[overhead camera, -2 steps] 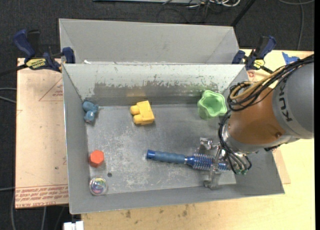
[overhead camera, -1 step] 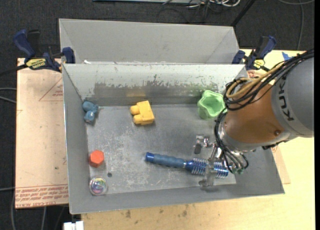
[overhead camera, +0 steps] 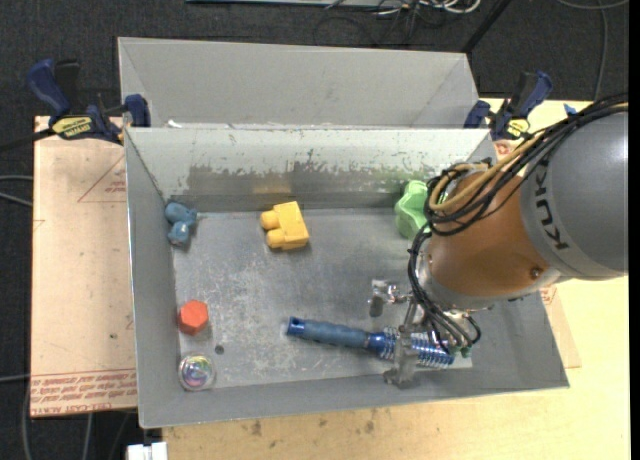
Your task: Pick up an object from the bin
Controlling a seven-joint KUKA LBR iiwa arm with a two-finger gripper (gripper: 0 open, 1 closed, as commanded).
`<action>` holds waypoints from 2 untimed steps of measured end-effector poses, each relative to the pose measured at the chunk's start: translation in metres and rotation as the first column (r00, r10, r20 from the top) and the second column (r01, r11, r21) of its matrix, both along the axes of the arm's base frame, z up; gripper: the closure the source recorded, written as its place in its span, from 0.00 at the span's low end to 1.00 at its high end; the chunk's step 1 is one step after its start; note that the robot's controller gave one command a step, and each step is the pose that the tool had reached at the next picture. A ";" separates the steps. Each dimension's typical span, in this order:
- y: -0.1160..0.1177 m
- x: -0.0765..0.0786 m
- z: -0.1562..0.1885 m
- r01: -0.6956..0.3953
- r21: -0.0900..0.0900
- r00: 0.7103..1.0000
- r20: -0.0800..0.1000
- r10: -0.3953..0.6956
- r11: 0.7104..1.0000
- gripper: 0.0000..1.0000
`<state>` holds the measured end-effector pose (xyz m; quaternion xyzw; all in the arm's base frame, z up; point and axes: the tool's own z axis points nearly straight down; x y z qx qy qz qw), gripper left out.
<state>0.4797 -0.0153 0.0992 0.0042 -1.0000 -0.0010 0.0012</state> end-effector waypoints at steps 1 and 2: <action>-0.009 0.006 -0.029 0.055 0.000 0.998 0.013 -0.055 0.998 0.00; -0.008 0.008 -0.028 0.054 0.001 0.998 0.017 -0.054 0.999 0.00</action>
Offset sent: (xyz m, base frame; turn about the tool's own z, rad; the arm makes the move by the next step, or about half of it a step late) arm 0.0024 -0.0098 -0.0292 0.0556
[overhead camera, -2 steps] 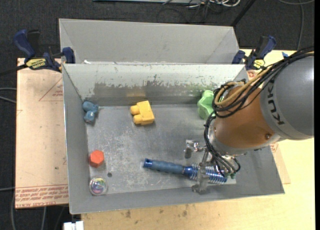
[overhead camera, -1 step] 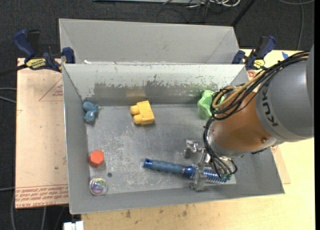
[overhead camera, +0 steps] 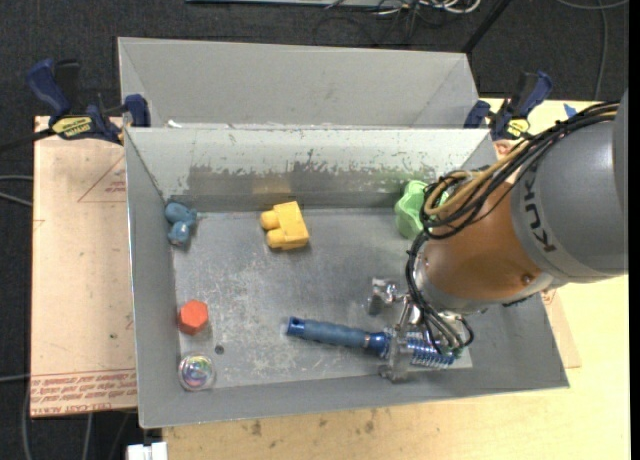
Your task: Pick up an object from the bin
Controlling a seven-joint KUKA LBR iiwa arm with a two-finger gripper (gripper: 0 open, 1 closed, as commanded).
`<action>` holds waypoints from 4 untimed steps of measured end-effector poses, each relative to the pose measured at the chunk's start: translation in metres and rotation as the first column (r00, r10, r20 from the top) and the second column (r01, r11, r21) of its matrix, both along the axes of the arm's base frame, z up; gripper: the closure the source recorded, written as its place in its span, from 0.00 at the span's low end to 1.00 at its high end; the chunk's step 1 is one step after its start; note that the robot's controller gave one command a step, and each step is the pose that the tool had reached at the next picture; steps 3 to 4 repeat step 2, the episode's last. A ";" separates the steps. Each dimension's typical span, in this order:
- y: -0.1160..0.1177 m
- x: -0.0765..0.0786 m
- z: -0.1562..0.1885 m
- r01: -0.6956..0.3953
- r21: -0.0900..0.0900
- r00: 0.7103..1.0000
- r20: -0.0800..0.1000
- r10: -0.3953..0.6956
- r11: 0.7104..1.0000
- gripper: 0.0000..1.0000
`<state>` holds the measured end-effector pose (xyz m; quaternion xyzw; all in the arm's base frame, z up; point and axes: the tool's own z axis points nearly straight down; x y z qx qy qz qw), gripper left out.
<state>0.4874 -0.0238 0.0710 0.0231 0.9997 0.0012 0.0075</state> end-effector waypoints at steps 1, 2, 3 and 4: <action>0.000 -0.002 -0.001 -0.001 0.000 1.000 -0.005 0.001 1.000 1.00; 0.001 0.000 0.056 -0.002 -0.001 1.000 -0.009 0.002 1.000 1.00; 0.001 0.000 0.056 -0.002 -0.001 1.000 -0.009 0.002 1.000 1.00; 0.001 0.000 0.056 -0.002 -0.001 1.000 -0.009 0.002 1.000 1.00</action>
Offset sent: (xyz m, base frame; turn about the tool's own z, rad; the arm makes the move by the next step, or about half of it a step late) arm 0.0000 0.0000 0.0000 0.0000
